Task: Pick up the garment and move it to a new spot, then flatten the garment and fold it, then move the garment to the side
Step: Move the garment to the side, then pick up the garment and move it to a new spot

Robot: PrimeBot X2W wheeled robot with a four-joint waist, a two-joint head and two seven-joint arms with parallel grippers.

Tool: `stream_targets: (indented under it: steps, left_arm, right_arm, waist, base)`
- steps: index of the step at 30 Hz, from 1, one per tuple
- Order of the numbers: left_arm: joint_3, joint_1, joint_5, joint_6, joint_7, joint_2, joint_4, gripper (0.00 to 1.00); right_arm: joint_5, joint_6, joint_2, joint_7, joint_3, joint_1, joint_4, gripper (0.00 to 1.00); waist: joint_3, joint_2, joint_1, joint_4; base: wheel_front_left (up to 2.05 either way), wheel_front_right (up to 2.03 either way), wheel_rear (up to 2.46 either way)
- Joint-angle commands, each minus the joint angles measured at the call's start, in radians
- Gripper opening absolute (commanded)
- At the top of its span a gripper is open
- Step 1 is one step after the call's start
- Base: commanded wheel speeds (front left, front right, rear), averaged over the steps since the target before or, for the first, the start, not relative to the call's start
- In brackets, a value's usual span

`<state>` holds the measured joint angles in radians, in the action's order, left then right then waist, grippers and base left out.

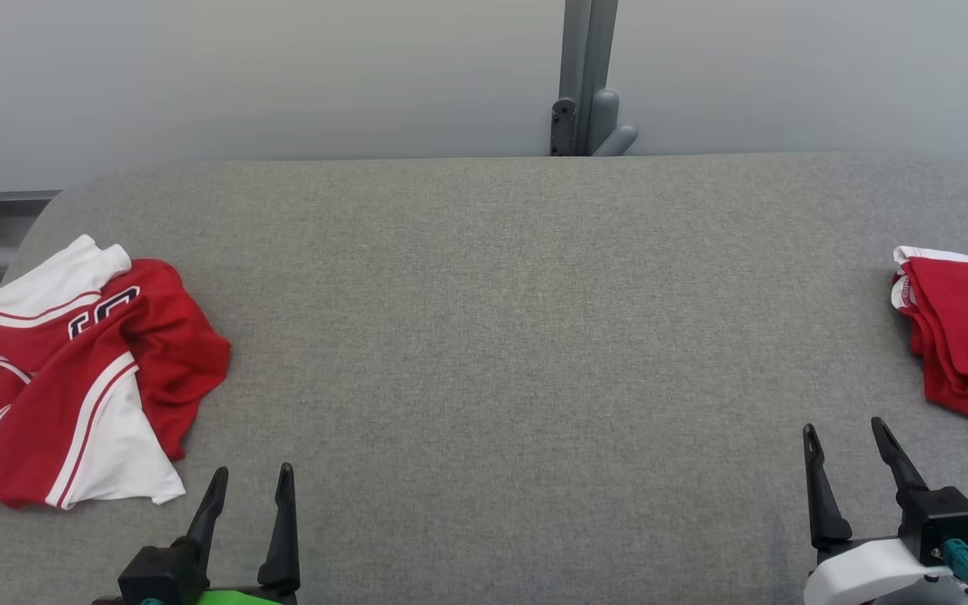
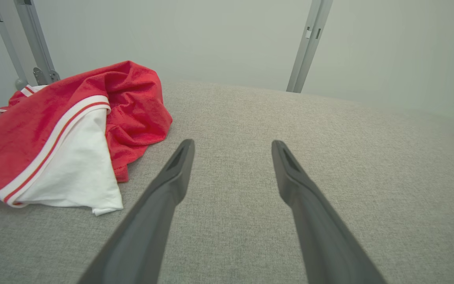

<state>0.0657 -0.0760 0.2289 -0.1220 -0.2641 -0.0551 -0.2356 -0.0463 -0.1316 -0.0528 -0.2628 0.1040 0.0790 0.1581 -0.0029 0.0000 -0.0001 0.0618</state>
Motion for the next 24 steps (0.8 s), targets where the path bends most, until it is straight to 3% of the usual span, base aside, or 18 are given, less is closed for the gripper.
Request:
stream_targets:
  steps: [1, 10, 22, 24]
  left_arm:
    - [-0.002, -0.003, -0.008, -0.002, 0.000, 0.001, 0.000, 1.00]
    - [0.003, 0.017, 0.003, -0.008, 0.000, 0.003, 0.001, 1.00]
    - [-0.024, -0.016, -0.006, -0.009, 0.000, -0.019, -0.007, 1.00]
    - [-0.035, -0.019, 0.001, -0.009, 0.000, -0.022, -0.004, 1.00]
  right_arm:
    - [0.010, 0.002, -0.001, -0.003, 0.004, 0.015, 0.002, 1.00]
    - [0.039, 0.002, 0.001, -0.003, -0.015, 0.020, -0.001, 1.00]
    - [0.112, 0.002, 0.001, -0.003, -0.120, 0.012, -0.010, 1.00]
    - [0.119, 0.002, 0.001, -0.003, -0.133, 0.009, -0.005, 1.00]
  waist:
    - [0.001, 0.0000, 0.0001, -0.003]
    - [0.003, 0.0000, 0.0001, 0.019]
    - [-0.032, 0.0000, 0.0001, 0.336]
    - [-0.036, 0.0000, 0.0001, 0.353]
  base:
    - [0.00, 0.00, 0.00]
    - [0.00, 0.00, 0.00]
    - [0.00, 0.00, 0.00]
    - [0.00, 0.00, 0.00]
